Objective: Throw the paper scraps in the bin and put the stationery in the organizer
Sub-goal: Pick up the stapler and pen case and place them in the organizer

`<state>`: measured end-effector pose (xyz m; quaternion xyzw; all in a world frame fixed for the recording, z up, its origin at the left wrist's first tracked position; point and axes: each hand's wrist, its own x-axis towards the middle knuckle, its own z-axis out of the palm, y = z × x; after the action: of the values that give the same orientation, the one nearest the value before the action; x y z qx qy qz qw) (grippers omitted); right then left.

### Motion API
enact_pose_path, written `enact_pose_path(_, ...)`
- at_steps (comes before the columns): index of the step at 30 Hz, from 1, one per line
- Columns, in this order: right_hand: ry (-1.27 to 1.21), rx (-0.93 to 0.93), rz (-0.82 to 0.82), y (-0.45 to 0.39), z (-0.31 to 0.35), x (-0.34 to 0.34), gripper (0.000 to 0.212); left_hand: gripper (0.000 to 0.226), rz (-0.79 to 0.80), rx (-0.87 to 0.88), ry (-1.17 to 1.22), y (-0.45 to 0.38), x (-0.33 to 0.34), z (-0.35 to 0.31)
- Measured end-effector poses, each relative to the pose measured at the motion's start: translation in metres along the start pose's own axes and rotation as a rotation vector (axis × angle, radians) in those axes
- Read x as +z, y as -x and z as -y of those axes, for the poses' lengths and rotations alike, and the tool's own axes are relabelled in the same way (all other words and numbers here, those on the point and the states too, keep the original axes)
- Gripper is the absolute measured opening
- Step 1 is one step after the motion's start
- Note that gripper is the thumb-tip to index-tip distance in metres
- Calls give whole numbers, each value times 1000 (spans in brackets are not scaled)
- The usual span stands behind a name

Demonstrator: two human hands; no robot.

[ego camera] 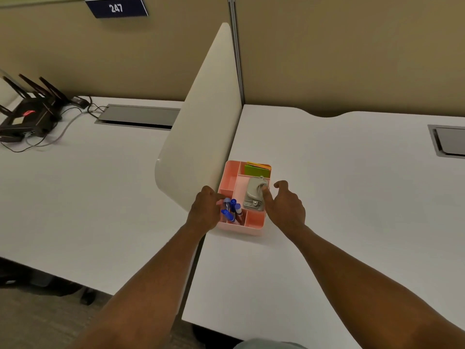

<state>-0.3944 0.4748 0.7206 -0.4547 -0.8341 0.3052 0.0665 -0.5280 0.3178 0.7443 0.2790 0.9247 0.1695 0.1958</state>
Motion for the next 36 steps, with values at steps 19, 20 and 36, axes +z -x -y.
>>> enact_pose_path(19,212,-151,-67,152,-8,-9,67,64,-128,300,-205,136,2,33)
enact_pose_path(20,228,-144,-80,169,-8,-8,68,68,-115,322,-232,148,4,39)
enact_pose_path(36,257,63,-196,439,-30,3,83,70,-33,623,-223,332,15,99)
